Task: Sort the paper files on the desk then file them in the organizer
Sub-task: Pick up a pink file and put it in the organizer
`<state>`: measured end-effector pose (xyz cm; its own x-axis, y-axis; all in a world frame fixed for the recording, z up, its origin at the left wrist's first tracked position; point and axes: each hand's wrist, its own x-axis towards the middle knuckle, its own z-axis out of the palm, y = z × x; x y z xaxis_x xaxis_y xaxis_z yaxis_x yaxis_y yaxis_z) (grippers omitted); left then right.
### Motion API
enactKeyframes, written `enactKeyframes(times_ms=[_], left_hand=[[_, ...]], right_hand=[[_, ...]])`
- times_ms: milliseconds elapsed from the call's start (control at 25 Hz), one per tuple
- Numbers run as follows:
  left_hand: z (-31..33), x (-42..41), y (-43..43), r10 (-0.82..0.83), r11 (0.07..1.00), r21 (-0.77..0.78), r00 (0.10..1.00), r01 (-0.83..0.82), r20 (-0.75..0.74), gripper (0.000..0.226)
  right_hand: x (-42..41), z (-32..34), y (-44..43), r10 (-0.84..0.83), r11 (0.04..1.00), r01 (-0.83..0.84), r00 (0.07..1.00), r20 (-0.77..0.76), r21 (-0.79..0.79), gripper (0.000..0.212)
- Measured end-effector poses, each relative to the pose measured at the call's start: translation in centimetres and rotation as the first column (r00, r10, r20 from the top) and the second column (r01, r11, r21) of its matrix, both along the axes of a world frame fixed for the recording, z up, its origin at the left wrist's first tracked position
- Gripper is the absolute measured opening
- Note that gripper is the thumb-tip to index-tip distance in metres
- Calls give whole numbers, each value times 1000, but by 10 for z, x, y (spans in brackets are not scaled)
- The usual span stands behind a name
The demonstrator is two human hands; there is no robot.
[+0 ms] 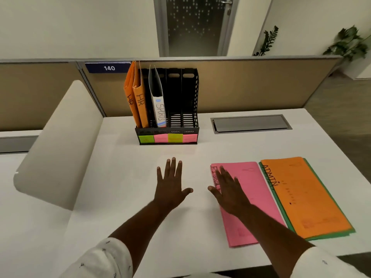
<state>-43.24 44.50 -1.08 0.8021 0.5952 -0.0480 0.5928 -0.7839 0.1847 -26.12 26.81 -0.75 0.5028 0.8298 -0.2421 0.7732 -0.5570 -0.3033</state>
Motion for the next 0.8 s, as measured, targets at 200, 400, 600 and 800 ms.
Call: enactKeyframes(times_ms=[200,400,600,800], left_hand=[[-23,43,-70,43,997,-65,999,-44,-22,108],[-36,75,-138,193,919,-333,977,-213,-92,110],[-36,95,-188,197,844,-493,977,-212,-82,107],[-39,116,-192,366,655,-685,927,-320,-83,98]], right_hand=[[48,-23,-55,7,1000,-8,998,-58,-22,81],[79,-49,-98,42,991,-55,993,-107,-119,80],[97,-70,-131,45,980,-80,981,-189,-184,81],[106,-77,-142,24,975,-80,966,-258,-207,81]])
